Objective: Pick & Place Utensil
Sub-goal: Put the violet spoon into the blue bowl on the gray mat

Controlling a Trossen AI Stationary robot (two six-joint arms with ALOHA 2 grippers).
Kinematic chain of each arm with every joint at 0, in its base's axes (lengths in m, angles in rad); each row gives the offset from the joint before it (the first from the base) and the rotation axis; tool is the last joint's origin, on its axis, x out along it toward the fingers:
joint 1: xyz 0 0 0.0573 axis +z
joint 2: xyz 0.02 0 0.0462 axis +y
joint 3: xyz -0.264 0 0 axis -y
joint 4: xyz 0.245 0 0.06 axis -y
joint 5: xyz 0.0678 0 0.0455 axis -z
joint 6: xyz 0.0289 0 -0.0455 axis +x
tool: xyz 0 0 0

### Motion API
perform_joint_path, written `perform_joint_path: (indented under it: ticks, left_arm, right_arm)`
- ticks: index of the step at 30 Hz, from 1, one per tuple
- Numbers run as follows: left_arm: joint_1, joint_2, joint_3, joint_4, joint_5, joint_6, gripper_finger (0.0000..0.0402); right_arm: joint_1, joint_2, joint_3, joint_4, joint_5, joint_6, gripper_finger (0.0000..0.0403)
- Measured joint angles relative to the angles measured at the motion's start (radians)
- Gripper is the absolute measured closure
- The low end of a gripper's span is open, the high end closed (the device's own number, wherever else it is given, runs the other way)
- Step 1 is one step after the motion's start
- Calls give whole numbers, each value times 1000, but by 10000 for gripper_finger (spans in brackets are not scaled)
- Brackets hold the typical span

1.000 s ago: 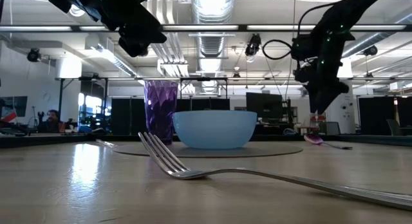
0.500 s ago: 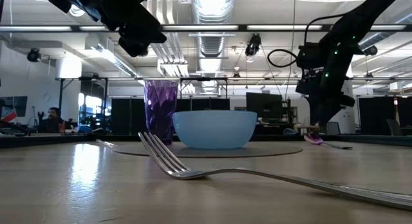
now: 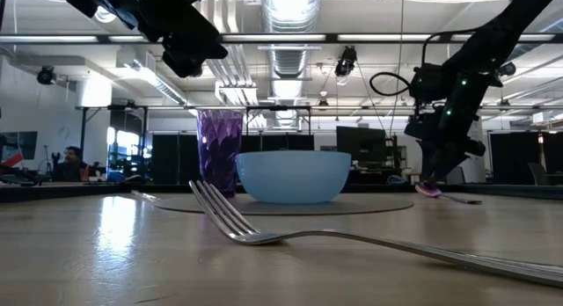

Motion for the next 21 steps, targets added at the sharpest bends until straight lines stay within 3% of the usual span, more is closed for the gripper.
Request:
perform_joint_path:
  ticks: [21]
  left_arm:
    - [0,0,0,0,0,-4,262]
  right_arm:
    - [-2,-6,-28,61,5,40,229]
